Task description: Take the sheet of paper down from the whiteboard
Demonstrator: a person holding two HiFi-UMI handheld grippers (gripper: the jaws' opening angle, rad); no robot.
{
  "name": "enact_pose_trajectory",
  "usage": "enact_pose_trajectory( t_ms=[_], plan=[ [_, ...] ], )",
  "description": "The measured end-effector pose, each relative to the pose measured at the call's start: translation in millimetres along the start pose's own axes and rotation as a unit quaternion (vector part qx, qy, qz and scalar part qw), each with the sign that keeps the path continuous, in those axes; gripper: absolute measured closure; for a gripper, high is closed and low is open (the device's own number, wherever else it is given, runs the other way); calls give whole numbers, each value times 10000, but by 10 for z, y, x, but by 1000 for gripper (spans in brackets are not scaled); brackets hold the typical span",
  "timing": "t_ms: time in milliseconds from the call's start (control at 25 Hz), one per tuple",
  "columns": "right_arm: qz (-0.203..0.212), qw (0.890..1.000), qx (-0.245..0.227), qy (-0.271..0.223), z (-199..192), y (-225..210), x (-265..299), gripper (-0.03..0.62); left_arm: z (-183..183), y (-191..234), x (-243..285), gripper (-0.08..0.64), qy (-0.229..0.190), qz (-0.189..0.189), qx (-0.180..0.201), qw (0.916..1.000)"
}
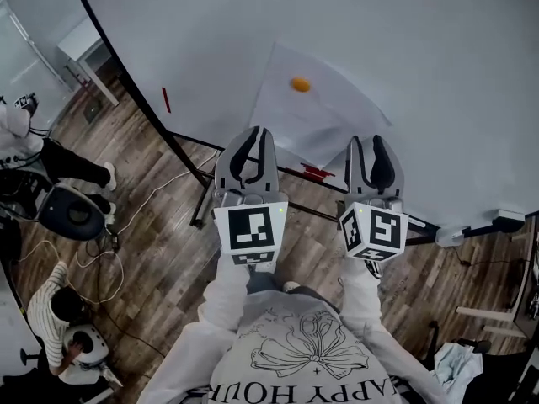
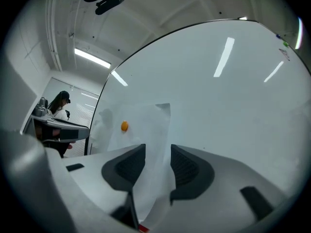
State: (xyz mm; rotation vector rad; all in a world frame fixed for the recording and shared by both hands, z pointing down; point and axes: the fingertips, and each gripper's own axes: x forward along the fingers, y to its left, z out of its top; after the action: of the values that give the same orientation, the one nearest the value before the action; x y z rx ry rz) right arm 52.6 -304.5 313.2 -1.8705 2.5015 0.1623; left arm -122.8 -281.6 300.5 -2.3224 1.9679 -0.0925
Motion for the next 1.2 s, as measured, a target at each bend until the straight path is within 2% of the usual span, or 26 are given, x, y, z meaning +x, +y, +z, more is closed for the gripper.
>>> enact_pose_trajectory(
  t_ms=[360, 520, 600, 720, 800, 1000, 1080, 1200],
  plan=[
    [-302, 9995, -103, 75, -19, -41, 156, 446, 37, -65, 380, 549, -71, -667, 10, 9977],
    [-383, 9991, -164, 96, -30, -64, 188, 450, 49, -89, 471, 548, -76, -756, 9, 9971],
    [-414, 9990, -169, 70, -35, -85, 184, 472, 55, -102, 502, 545, -84, -758, -5, 9971],
    [-449, 9989, -154, 24, -28, -126, 174, 528, 87, -143, 549, 483, -103, -811, 9, 9967],
    [-474, 9988, -155, 5, -17, -152, 169, 570, 124, -170, 577, 473, -119, -831, 26, 9965],
    [-417, 9991, -62, -14, -6, -149, 173, 589, 199, -277, 669, 427, -145, -906, 77, 9957],
    [-410, 9991, -57, -3, -9, -148, 179, 589, 245, -329, 706, 385, -164, -955, 66, 9953],
    [-402, 9992, -2, -13, 0, -160, 192, 589, 295, -393, 768, 374, -150, -959, 100, 9952]
  ],
)
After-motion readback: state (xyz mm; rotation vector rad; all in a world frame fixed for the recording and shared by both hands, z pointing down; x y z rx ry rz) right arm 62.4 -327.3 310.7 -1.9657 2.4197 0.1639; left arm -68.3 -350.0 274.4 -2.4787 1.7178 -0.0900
